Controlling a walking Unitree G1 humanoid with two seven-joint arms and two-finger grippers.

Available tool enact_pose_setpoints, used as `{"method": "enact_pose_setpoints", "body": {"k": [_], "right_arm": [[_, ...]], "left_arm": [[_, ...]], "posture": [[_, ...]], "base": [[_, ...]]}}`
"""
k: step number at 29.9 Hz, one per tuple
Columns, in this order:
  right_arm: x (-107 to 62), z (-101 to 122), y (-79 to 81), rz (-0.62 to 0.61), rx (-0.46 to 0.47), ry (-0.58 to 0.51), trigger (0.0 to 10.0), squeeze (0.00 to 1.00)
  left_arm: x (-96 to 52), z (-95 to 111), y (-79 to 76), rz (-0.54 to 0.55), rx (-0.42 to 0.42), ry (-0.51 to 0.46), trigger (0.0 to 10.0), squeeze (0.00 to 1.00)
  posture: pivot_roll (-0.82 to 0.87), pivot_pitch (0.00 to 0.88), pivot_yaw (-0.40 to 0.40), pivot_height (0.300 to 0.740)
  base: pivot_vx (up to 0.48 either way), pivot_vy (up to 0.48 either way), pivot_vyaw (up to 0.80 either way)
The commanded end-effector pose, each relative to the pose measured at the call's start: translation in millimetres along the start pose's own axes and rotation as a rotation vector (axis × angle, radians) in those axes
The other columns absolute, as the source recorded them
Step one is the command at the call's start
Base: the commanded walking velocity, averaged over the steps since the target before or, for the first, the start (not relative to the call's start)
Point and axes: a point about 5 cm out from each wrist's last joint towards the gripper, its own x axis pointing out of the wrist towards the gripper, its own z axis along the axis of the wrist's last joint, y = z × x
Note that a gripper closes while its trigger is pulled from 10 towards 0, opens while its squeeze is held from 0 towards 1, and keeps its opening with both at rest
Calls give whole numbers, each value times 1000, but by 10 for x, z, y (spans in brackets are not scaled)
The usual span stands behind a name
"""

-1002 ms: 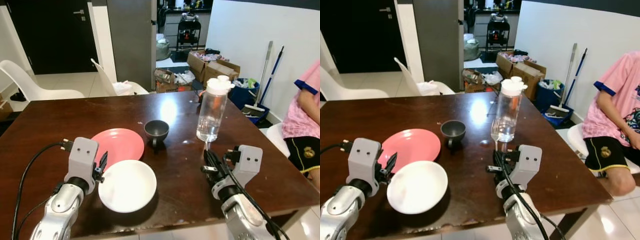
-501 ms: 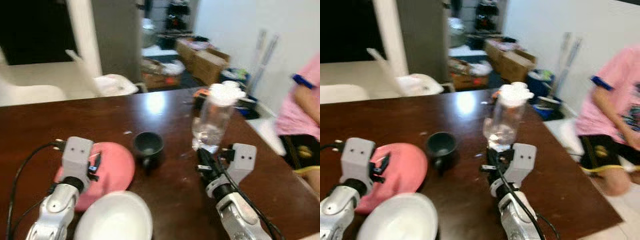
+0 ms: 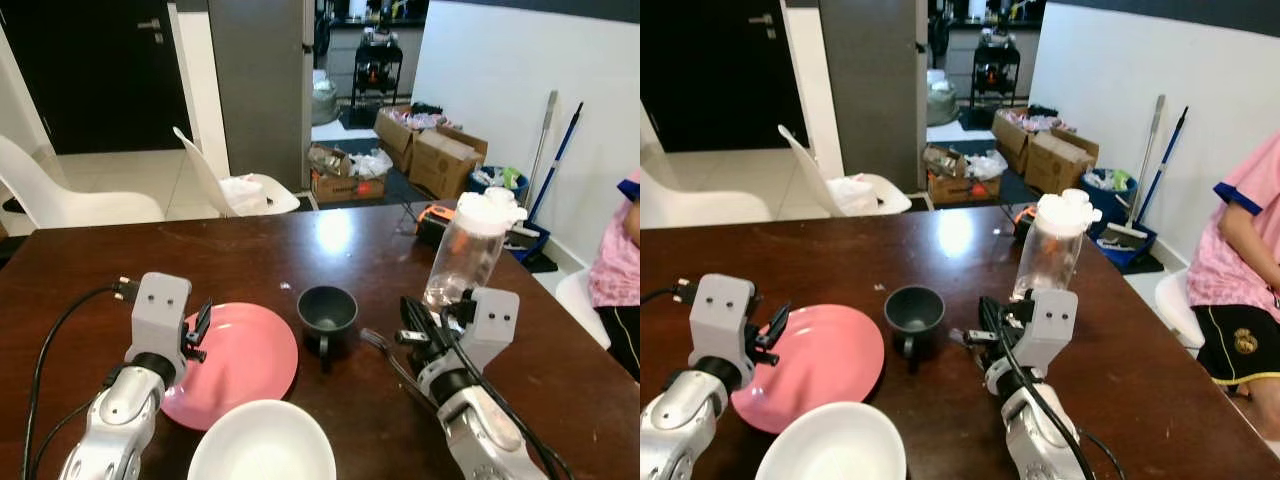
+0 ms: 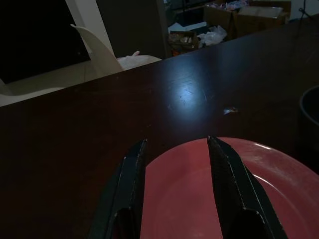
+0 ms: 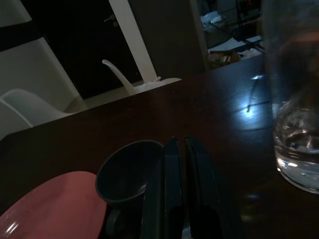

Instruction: Setting the table

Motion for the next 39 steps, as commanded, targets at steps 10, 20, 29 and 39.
{"method": "enact_pose_setpoints", "body": {"k": [10,20,29,39], "right_arm": [[-29,-29,-15,-13,9,14,10000,0],[-256,-234,1,179,-109,262,10000,0],[-812,-353,-477,8,-246,450,10000,0],[-725,-355,-540,110,-215,460,10000,1000]], "left_arm": [[-13,-69,15,-1,18,39,10000,0],[-88,-121,276,52,54,89,10000,0],[-136,-142,491,88,99,110,10000,0],[-40,-123,415,50,109,106,10000,0]], "posture": [[29,113,72,740],[29,124,65,740],[0,137,68,740],[-5,128,103,740]], "base": [[0,0,0],[0,0,0],[0,0,0],[0,0,0]]}}
